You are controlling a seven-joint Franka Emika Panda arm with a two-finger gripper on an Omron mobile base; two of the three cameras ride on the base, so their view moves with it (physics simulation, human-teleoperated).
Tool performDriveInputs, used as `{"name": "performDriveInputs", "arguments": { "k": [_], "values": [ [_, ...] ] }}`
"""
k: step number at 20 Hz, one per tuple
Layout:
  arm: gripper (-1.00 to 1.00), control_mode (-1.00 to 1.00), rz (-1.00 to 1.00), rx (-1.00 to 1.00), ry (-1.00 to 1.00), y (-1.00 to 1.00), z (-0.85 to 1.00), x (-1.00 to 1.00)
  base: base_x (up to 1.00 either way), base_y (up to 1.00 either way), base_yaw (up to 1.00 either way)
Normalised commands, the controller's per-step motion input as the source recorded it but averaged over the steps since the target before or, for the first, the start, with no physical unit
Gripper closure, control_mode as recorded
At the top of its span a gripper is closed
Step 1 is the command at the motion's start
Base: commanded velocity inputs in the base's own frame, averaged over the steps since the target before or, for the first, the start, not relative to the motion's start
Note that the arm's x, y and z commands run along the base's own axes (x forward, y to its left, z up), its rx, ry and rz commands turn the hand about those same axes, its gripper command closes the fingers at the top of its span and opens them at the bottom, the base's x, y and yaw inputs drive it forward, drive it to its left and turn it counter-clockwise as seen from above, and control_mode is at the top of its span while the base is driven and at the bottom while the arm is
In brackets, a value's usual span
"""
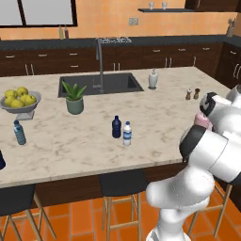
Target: Move the plastic bottles in the middle to the plastics group, and the glass bottles in the middle to the glass group.
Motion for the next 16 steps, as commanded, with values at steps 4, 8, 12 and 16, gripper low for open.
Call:
{"name": "performDriveInputs", "arguments": {
  "k": [4,8,12,16],
  "values": [
    [-1.00,-1.00,0.13,-0.08,0.00,1.00,0.33,-0.15,0.00,0.00,0.00],
    [-1.00,-1.00,0.32,-0.17,0.16,1.00,0.32,-0.05,0.00,0.00,0.00],
    [-1.00,-1.00,0.48,-0.02,0.02,1.00,0.38,0.08,0.00,0.00,0.00],
    [-1.00,-1.00,0.48,0.00,-0.04,1.00,0.11,0.00,0.00,0.00,0.00]
  ]
}}
